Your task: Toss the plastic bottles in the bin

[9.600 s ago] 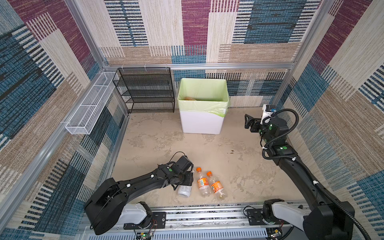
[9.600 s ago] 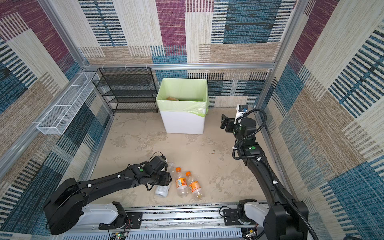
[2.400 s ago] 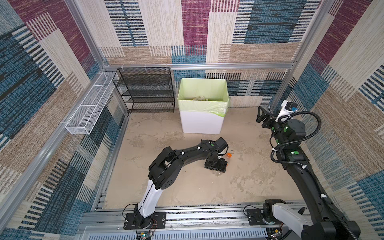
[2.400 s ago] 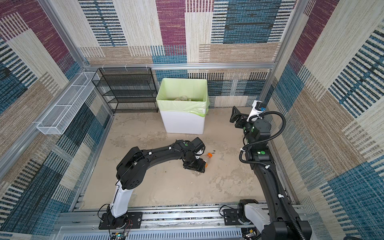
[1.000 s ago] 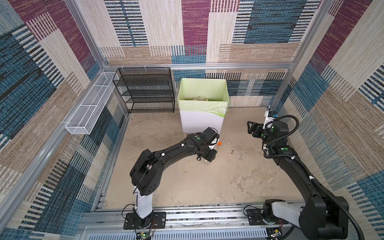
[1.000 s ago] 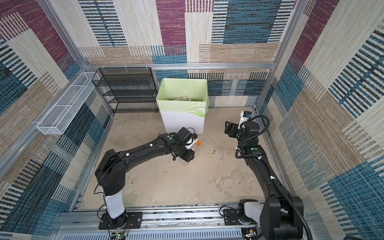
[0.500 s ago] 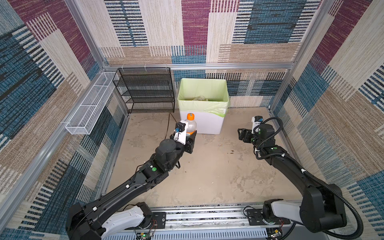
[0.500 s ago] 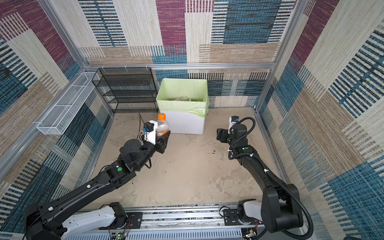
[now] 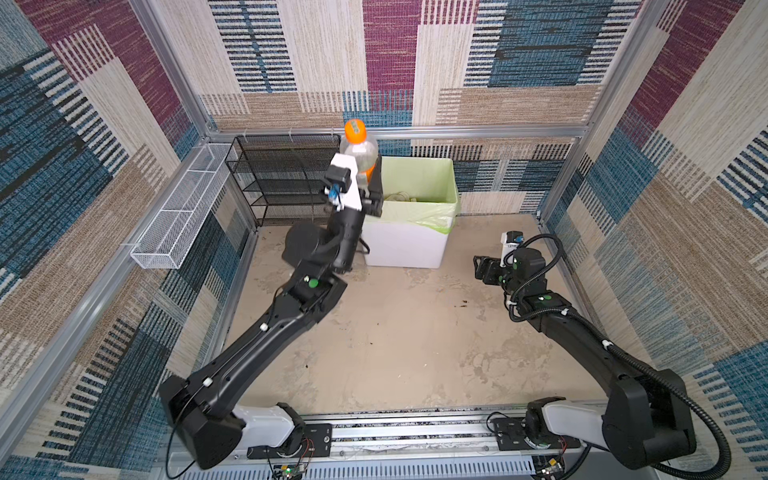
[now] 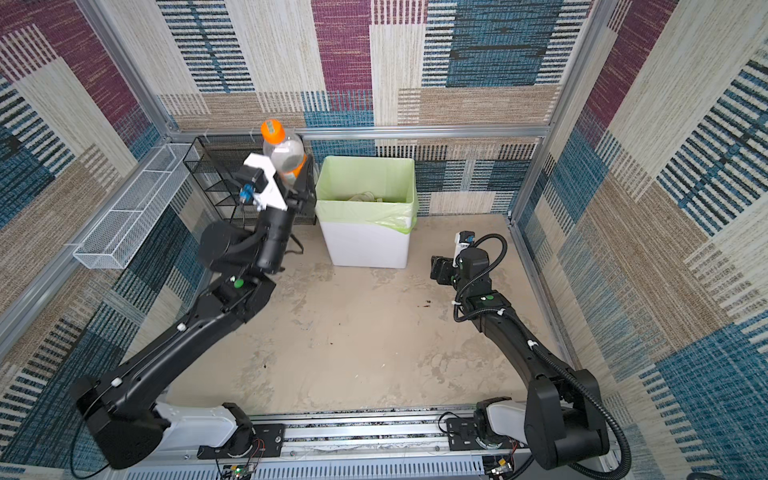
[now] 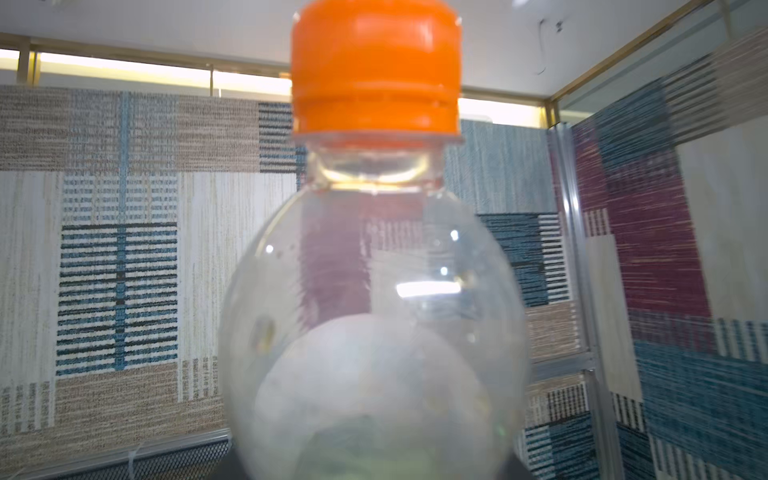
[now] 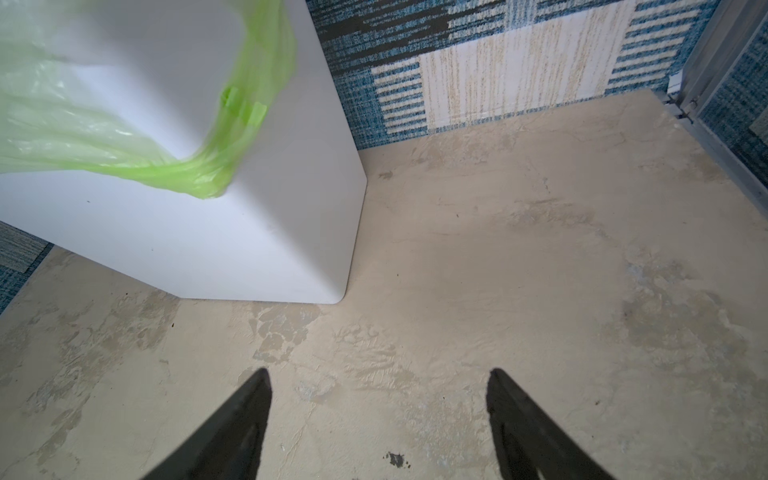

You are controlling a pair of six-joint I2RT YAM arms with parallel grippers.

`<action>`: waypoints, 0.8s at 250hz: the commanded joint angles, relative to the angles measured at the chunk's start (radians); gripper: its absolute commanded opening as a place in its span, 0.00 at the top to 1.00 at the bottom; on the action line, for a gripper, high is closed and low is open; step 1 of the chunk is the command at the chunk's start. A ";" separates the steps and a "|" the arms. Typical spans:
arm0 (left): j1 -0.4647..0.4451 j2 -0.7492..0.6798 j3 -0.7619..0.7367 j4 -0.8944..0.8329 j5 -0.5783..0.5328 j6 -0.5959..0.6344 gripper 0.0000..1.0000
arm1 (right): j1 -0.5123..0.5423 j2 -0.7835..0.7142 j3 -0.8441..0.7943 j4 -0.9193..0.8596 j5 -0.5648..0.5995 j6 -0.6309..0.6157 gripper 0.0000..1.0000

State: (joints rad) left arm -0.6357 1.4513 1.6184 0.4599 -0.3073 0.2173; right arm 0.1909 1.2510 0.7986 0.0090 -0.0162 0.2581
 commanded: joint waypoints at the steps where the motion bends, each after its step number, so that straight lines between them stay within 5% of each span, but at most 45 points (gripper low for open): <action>1: 0.068 0.226 0.416 -0.628 0.116 -0.243 0.26 | 0.017 0.009 0.010 0.036 -0.002 0.015 0.18; 27: 0.087 0.437 0.789 -0.942 0.197 -0.285 0.01 | 0.030 0.001 0.007 0.017 0.002 0.015 0.16; 48: 0.085 0.457 0.832 -0.976 0.221 -0.277 0.02 | 0.031 -0.018 -0.010 0.012 0.011 0.013 0.15; 140: 0.108 0.057 0.214 -0.739 0.105 -0.211 0.01 | 0.031 -0.007 -0.018 0.001 0.013 0.001 0.14; 200: 0.333 -0.249 -0.415 -0.632 0.020 -0.364 0.01 | 0.031 -0.021 -0.063 0.005 0.107 -0.016 0.05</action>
State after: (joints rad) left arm -0.3908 1.3041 1.4174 -0.2489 -0.2100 -0.0322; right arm 0.2222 1.2411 0.7555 -0.0067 0.0189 0.2584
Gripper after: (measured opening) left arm 0.993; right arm 0.930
